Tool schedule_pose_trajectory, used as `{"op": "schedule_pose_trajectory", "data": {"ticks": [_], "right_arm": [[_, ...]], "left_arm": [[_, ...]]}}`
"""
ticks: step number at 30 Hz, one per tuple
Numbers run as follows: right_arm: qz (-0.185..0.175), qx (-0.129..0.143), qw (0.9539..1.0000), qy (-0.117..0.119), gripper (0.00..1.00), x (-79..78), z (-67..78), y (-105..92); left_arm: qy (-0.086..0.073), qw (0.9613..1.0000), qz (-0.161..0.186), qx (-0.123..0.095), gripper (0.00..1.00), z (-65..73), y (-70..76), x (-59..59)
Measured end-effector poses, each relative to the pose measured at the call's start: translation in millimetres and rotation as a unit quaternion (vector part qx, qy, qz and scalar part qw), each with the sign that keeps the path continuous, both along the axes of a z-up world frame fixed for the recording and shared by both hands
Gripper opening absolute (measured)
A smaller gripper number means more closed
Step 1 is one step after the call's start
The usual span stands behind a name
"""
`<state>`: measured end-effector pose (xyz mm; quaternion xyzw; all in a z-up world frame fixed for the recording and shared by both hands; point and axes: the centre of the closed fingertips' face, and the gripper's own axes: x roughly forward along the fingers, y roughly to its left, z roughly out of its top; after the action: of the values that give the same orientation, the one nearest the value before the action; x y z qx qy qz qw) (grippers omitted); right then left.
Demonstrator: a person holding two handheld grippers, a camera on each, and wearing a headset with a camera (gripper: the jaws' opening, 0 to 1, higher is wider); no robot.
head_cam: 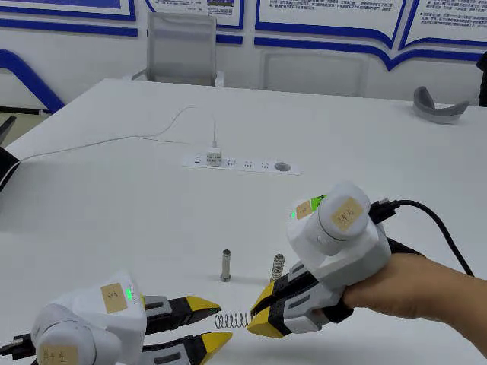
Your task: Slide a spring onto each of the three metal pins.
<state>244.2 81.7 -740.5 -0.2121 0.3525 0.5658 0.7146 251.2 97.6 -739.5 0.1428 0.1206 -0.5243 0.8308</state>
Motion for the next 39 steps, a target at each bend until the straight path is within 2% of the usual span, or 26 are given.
{"op": "schedule_pose_trajectory", "data": {"ticks": [7,19,39], "right_arm": [[0.005,0.000,1.0000,-0.003,0.11,-3.3,5.3,2.2],[0.008,0.018,0.9994,-0.028,0.11,-1.2,24.6,12.4],[-0.002,0.061,0.9968,-0.051,0.11,6.7,39.5,29.6]], "left_arm": [[-0.003,1.0000,-0.006,0.007,0.14,-2.4,-1.0,-1.8],[-0.004,0.9999,-0.007,0.006,0.12,-2.1,-2.2,-1.1],[0.013,0.9998,-0.005,-0.012,0.11,0.3,-9.1,-0.8]]}}
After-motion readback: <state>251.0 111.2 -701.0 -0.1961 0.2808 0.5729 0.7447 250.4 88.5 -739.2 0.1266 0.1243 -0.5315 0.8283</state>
